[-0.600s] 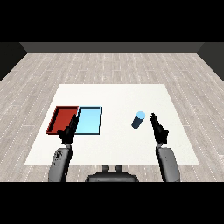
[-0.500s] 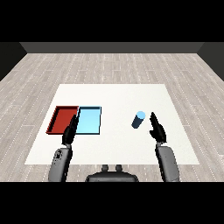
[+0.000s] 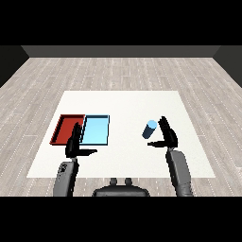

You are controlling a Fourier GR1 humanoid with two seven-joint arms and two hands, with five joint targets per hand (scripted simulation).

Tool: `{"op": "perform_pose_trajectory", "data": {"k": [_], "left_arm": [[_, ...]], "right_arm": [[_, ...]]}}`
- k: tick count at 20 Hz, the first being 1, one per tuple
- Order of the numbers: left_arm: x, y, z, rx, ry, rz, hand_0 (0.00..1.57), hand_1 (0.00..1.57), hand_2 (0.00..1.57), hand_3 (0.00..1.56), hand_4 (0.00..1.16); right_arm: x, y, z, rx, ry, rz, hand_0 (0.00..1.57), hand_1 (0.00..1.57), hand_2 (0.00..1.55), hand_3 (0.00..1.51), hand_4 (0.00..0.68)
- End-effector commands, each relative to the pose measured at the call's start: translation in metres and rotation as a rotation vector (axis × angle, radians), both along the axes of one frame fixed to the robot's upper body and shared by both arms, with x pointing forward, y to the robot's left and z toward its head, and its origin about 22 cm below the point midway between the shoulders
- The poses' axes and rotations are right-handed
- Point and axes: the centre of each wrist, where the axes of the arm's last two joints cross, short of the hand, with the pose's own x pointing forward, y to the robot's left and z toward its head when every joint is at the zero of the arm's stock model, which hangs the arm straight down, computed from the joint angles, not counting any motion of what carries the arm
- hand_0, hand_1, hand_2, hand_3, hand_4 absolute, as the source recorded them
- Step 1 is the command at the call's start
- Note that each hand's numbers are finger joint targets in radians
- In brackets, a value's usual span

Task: Pick the blue can and put it in the blue box

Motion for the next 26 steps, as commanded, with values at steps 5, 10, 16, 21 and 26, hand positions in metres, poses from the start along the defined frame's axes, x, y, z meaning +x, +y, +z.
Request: {"op": "perform_pose_trajectory", "data": {"k": [5,10,16,21,26], "left_arm": [[0.026,0.007,0.004,-0.017,-0.092,0.008,0.0,0.0,0.0,0.0,0.0],[-0.001,0.0,-0.024,-0.007,-0.099,0.009,0.0,0.0,0.0,0.0,0.0],[0.008,-0.009,-0.013,-0.002,-0.103,-0.006,0.0,0.0,0.0,0.0,0.0],[-0.016,0.012,-0.02,-0.011,-0.1,0.019,0.0,0.0,0.0,0.0,0.0],[-0.004,0.006,-0.002,0.026,-0.107,0.025,0.0,0.0,0.0,0.0,0.0]], "right_arm": [[0.03,-0.011,-0.014,0.07,-0.065,0.043,0.0,0.0,0.0,0.0,0.0],[0.005,-0.003,-0.026,0.053,-0.064,0.046,0.0,0.0,0.0,0.0,0.0],[0.012,-0.017,-0.015,0.055,-0.066,0.042,0.0,0.0,0.0,0.0,0.0],[0.013,-0.002,-0.023,0.036,-0.052,0.01,0.0,0.0,0.0,0.0,0.0],[0.036,0.009,-0.042,0.068,-0.004,0.012,0.0,0.0,0.0,0.0,0.0]]}}
